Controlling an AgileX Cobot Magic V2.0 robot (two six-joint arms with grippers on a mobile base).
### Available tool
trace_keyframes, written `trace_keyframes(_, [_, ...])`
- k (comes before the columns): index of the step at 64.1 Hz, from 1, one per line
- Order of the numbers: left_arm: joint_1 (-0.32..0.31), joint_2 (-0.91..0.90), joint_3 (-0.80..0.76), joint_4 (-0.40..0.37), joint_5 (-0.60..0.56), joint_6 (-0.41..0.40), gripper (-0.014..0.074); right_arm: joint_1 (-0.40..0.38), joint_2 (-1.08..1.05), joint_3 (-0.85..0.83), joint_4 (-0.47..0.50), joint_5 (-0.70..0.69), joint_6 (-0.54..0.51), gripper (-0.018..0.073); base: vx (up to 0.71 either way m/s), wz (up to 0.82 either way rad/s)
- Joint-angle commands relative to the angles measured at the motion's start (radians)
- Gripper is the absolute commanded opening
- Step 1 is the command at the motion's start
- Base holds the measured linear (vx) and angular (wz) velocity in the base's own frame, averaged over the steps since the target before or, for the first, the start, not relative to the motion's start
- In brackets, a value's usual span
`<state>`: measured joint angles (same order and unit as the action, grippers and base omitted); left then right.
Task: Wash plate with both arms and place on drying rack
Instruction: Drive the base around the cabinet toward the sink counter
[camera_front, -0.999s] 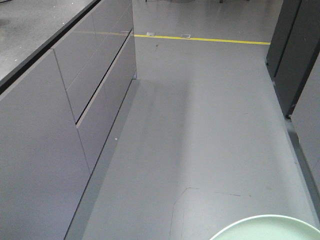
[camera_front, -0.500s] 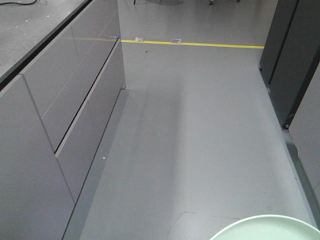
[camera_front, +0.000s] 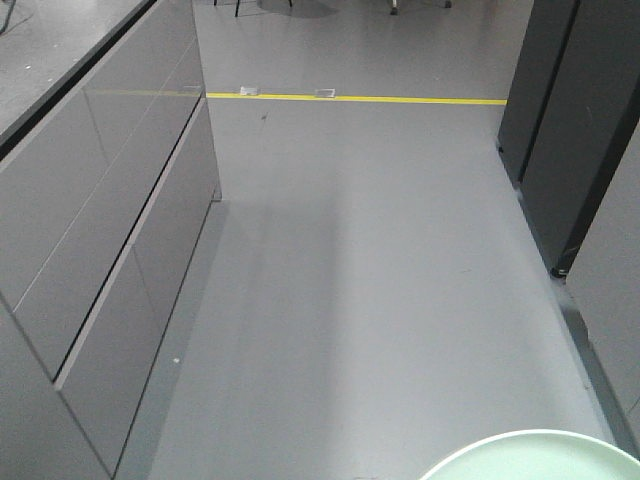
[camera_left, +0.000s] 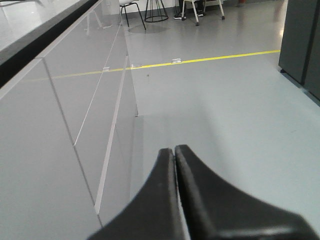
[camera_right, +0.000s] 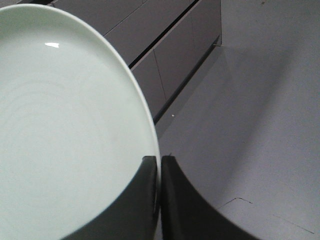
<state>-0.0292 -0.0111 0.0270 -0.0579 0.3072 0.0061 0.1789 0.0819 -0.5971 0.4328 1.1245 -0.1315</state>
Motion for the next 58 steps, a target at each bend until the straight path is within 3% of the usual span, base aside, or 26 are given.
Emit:
trace_keyframes(1, [-0.008, -0.014, -0.026, -0.003, -0.069, -0.006, -0.0006, -0.006, 0.019, -0.022, 0.023, -0.072, 0.000, -0.0004, 0.31, -0.12])
trace_keyframes(58, [-0.008, -0.014, -0.026, -0.003, -0.069, -0.006, -0.0006, -0.006, 0.019, -0.022, 0.023, -0.072, 0.000, -0.0004, 0.27, -0.15])
